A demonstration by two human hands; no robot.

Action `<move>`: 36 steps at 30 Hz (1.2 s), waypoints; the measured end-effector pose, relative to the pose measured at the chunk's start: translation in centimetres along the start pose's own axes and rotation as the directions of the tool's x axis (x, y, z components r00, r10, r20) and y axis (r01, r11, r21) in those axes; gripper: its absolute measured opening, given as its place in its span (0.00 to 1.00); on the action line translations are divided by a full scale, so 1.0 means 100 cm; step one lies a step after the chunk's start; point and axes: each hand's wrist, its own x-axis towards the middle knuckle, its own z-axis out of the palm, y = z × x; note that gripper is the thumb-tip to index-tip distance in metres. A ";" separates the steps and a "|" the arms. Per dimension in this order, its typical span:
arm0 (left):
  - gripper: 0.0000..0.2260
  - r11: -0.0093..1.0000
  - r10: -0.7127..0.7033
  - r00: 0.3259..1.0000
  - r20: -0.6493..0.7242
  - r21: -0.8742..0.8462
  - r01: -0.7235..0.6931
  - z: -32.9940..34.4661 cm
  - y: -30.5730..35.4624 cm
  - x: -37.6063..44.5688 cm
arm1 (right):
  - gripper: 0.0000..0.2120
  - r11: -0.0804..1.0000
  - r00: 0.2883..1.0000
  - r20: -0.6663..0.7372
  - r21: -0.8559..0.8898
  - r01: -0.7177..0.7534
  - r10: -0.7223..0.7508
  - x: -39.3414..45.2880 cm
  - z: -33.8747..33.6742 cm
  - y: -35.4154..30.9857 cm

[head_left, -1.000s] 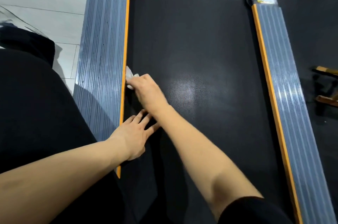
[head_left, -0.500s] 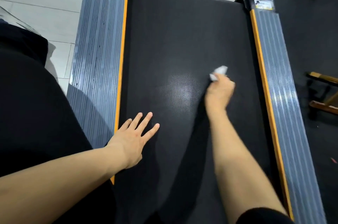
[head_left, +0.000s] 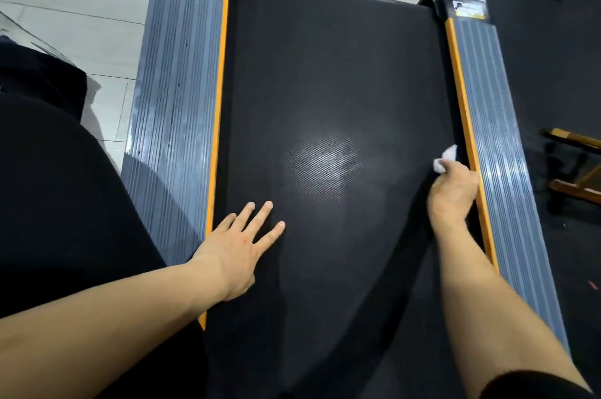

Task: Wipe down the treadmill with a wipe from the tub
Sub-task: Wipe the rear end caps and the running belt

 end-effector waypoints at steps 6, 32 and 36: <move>0.26 0.999 0.010 0.988 -0.152 0.041 -0.003 -0.031 -0.009 0.010 | 0.18 0.962 0.953 -0.235 0.235 -0.137 0.193 -0.017 0.045 -0.019; 0.38 0.984 0.113 0.989 -0.095 0.146 -0.099 -0.050 -0.075 0.057 | 0.09 0.988 0.994 -0.089 -0.137 -0.068 0.056 0.007 0.018 -0.011; 0.36 0.991 0.079 0.988 -0.133 0.120 -0.063 -0.046 -0.070 0.052 | 0.10 0.996 0.982 -0.167 0.028 -0.087 0.090 0.021 -0.001 -0.002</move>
